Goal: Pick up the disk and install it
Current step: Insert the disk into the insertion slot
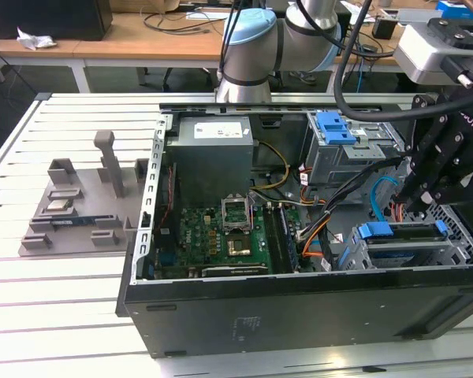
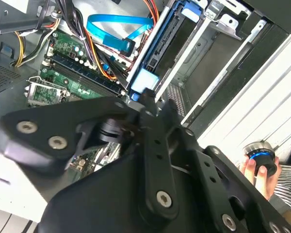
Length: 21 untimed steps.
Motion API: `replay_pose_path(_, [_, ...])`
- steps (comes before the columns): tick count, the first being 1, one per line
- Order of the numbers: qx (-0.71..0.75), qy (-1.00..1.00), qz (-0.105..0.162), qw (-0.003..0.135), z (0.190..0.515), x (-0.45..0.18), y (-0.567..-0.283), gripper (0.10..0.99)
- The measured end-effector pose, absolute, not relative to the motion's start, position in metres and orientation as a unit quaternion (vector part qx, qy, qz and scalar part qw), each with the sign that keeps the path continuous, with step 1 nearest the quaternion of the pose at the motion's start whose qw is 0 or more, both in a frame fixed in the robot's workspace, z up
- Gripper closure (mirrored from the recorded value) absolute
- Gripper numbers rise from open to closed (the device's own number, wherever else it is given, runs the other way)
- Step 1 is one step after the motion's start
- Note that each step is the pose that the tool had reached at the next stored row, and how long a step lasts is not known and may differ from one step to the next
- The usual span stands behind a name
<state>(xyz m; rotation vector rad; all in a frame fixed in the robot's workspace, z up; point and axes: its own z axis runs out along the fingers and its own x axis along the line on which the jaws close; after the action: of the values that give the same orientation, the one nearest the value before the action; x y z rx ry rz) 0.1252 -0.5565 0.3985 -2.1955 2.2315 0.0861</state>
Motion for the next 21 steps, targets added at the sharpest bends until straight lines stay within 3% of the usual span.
replay_pose_path(2, [-0.701,0.713,0.027,0.005,0.398,0.125,-0.556,0.965])
replay_pose_path(4, [-0.701,0.713,0.027,0.005,0.398,0.125,-0.556,0.98])
replay_pose_path(21, [-0.701,0.713,0.029,0.003,0.383,0.162,-0.556,0.98])
